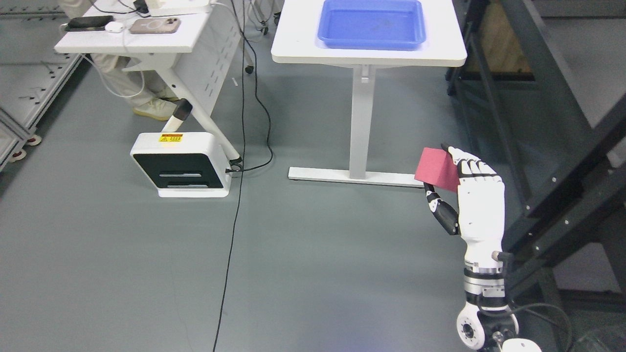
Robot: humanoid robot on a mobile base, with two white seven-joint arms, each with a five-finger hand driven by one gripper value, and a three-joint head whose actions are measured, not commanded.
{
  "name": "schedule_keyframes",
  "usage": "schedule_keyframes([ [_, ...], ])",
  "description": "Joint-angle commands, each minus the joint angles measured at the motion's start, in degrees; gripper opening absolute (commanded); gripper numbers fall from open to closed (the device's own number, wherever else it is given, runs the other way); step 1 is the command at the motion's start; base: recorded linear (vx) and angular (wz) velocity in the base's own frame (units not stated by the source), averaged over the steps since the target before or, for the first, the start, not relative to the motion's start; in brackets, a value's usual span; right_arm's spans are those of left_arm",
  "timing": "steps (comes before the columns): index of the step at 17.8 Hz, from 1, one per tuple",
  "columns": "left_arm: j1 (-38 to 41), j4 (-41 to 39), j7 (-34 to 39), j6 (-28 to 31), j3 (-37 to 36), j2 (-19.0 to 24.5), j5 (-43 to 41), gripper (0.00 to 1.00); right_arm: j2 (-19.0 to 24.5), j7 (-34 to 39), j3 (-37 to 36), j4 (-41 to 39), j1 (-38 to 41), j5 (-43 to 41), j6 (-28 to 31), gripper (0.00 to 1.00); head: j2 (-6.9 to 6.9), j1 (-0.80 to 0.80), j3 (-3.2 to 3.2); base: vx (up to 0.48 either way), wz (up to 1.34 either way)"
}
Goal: Pick pink block from left shelf to tray
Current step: 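Turn and drive to the white table holding the block over the blue tray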
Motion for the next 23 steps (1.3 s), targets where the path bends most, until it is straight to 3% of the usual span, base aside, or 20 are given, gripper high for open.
schedule_keyframes([
  [1, -1.65, -0.99, 0.02, -0.03, 0.00, 1.00, 0.00, 1.00, -1.00, 0.13, 0.12, 0.05, 0.01, 0.00, 0.02, 0.05, 0.00, 0.00, 0.00, 0.133, 0.52],
  [11, -1.65, -0.99, 0.02, -0.03, 0.00, 1.00, 0.00, 1.00, -1.00, 0.13, 0.12, 0.14, 0.09, 0.00, 0.02, 0.05, 0.00, 0.00, 0.00, 0.214, 0.26],
  [23, -1.65, -0.99, 0.02, -0.03, 0.00, 1.00, 0.00, 1.00, -1.00, 0.31, 0.38, 0.22, -0.26, 0.00, 0.02, 0.06, 0.01, 0.00, 0.00, 0.281, -0.25],
])
